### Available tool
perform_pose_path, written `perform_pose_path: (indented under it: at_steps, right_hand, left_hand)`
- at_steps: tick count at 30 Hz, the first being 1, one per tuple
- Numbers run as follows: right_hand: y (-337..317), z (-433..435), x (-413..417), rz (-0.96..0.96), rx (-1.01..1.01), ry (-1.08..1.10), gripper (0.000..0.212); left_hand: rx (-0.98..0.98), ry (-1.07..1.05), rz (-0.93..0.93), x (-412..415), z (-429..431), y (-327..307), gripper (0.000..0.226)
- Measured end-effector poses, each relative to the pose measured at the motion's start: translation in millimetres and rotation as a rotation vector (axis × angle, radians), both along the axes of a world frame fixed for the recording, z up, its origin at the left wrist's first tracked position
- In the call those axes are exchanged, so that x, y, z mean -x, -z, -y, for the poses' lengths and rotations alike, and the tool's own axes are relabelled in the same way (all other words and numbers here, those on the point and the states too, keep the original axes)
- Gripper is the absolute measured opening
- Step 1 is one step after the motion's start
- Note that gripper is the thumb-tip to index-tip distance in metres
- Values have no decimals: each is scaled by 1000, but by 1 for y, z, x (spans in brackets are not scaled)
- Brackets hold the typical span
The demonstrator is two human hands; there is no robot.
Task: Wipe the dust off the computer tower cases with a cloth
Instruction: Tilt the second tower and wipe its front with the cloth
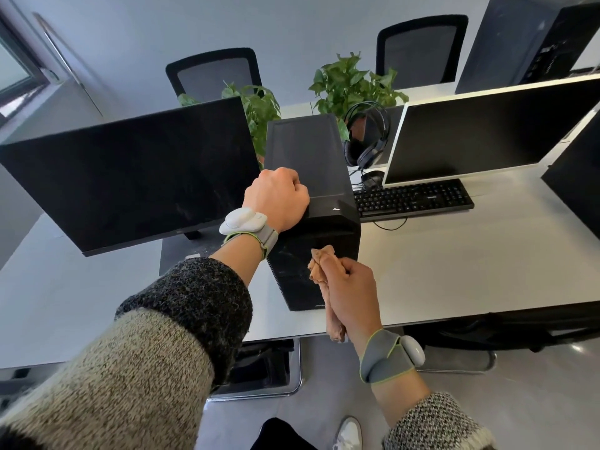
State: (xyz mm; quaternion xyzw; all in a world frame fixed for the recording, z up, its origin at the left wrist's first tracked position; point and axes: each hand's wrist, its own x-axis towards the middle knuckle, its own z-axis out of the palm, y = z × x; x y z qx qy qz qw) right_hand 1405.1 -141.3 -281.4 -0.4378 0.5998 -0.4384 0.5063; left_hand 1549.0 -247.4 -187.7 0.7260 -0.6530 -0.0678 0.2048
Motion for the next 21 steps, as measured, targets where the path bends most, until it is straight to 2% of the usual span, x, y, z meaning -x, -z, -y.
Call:
perform_pose_path:
  at_steps: [6, 12, 17, 21]
  right_hand:
    - [-15, 4, 0, 4, 205, 3, 50]
    - [9, -1, 0, 21, -13, 25, 50]
    - [-4, 3, 6, 20, 167, 41, 45]
    - [10, 5, -3, 7, 65, 37, 40]
  left_hand:
    - [3, -1, -7, 2, 2, -1, 21]
    - [19, 5, -18, -1, -1, 0, 21]
    - [18, 17, -33, 0, 1, 0, 21]
    - [25, 31, -57, -1, -1, -2, 22]
